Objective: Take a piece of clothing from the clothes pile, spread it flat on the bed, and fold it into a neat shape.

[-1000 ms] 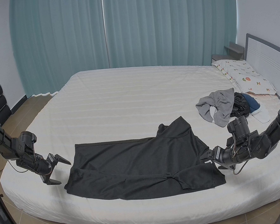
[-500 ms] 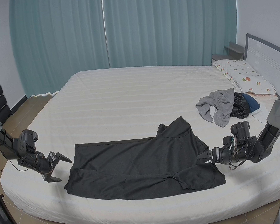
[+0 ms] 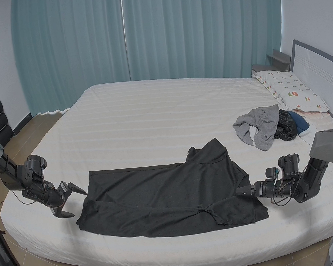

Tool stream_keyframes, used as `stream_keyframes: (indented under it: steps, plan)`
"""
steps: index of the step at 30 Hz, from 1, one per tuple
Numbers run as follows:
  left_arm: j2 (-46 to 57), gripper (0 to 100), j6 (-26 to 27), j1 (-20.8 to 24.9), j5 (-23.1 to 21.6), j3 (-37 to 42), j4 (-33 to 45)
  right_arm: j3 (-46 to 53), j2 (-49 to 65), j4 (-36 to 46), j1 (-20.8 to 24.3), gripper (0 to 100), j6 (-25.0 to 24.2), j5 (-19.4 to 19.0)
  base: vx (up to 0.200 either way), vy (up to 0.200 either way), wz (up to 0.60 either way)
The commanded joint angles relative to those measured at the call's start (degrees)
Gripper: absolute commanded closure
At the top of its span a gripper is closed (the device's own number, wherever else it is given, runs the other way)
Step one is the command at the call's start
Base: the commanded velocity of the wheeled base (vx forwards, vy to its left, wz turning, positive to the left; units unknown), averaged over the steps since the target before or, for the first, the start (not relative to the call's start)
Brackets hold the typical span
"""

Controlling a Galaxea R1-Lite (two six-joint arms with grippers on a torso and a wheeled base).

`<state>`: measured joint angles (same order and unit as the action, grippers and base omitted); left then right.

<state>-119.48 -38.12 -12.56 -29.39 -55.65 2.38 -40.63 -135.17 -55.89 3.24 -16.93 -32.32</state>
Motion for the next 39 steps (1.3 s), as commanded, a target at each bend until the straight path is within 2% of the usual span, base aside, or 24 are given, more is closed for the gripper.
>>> stream_keyframes:
  steps: [1,9,10,20,24,32,39]
  plan:
    - [0.04,0,0.06,0.08,0.04,0.72,-0.62,2.49,-2.12,-3.7,-0.69,0,-0.47,-2.84,0.0,0.0,0.0]
    - [0.04,0,-0.02,0.08,-0.05,0.72,-0.8,3.45,-2.47,-5.72,-0.78,0,-0.47,-3.37,0.0,0.0,0.0]
    - [0.04,0,0.06,0.08,-0.05,0.72,-0.88,3.63,-2.47,-5.72,-0.78,100,-0.47,-3.37,0.0,0.0,0.0]
    - [0.12,0,0.06,0.08,0.3,0.72,-0.88,4.33,-2.38,-5.89,-1.66,100,0.06,-3.37,0.0,0.0,0.0]
    - [0.48,0,0.06,0.34,0.56,0.54,-0.88,6.18,-0.71,-8.71,-1.92,100,-0.47,-4.68,0.0,0.0,0.0]
    - [-1.72,0,0.06,4.56,8.12,-0.16,-5.54,10.92,0.78,-16.44,-1.75,100,-0.82,-5.48,0.0,0.0,0.0]
    - [-3.48,0,0.15,6.49,9.53,-1.57,-9.23,11.36,0.78,-17.06,-1.66,100,-1.96,-5.48,0.0,0.0,0.0]
